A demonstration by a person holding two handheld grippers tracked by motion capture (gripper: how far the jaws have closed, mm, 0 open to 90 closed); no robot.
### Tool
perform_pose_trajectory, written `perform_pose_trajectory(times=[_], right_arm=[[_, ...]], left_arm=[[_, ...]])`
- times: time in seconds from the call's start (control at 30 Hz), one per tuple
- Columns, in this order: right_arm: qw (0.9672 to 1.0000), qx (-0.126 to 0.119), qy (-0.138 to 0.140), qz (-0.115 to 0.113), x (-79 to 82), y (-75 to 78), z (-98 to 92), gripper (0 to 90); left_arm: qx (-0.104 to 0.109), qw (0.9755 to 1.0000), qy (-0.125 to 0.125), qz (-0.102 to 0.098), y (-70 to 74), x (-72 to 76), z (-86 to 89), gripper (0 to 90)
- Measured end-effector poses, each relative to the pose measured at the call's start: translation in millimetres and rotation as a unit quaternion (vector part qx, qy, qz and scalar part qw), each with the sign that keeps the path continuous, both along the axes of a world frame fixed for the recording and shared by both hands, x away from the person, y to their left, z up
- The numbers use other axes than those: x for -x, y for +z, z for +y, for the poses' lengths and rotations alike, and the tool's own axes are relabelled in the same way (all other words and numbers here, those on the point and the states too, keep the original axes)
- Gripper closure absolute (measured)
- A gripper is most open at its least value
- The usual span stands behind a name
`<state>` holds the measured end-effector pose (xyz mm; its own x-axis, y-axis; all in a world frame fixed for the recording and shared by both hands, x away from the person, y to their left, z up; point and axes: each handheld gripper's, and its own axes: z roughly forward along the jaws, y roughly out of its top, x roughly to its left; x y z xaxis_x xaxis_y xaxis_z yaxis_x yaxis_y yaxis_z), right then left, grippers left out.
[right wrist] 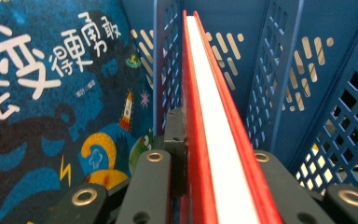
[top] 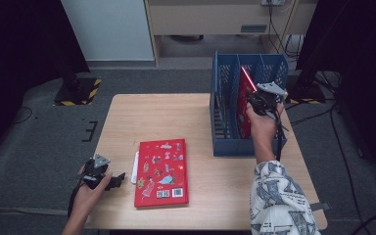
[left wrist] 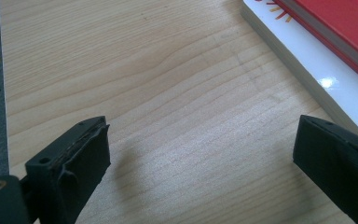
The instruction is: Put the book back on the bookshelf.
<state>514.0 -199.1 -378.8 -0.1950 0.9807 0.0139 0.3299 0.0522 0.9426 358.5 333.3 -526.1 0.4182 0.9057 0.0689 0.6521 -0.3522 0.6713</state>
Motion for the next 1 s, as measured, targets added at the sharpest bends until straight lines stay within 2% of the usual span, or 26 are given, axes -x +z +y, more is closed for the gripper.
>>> perform_pose_trajectory(times=[0.33,0.53,1.0], right_arm=[[0.9998,0.016,0.007,0.013,4.7,2.1,5.9,77.8],[0.9997,0.009,0.010,0.019,6.5,2.3,5.2,75.8],[0.9997,0.001,0.020,0.016,8.7,8.9,0.9,71.6]], left_arm=[[-0.001,1.0000,0.001,-0.001,0.6,0.2,0.9,3.0],[-0.003,1.0000,0.001,0.000,0.6,0.2,0.8,2.9],[-0.004,1.0000,0.001,0.000,0.7,0.0,1.1,2.9]])
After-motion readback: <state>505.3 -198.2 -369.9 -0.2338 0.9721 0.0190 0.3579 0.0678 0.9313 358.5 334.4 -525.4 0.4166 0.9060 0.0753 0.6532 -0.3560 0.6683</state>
